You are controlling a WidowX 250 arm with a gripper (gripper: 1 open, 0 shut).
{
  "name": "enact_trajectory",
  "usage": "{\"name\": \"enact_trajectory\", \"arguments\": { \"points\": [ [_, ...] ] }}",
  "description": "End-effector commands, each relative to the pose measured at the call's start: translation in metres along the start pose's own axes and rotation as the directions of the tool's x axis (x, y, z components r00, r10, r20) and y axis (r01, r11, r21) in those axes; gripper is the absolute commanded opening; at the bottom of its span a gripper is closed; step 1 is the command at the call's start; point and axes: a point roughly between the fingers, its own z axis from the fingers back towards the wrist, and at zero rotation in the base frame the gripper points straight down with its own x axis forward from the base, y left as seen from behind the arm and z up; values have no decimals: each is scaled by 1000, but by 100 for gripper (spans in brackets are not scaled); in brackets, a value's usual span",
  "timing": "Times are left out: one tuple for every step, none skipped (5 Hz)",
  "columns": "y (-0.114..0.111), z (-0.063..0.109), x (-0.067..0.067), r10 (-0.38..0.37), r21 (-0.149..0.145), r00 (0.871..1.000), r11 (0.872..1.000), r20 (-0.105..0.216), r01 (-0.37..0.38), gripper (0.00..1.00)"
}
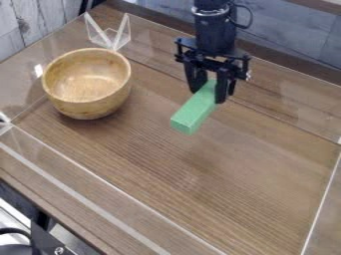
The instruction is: Move green object from inside the wooden bowl to the table next to it
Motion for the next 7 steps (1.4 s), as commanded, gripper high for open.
{"name": "enact_trajectory", "arguments": {
  "points": [
    [7,21,18,-61,33,995,998,78,59,0],
    [19,17,21,-63,46,994,997,85,59,0],
    [30,14,24,-58,55,994,997,92,53,0],
    [36,10,25,-57,65,994,997,98,51,0],
    [43,12,32,-80,69,992,995,99,74,0],
    [48,13,38,-104,73,990,993,100,97,0],
    [54,7,42,24,70,993,997,118,-33,0]
  ]
}}
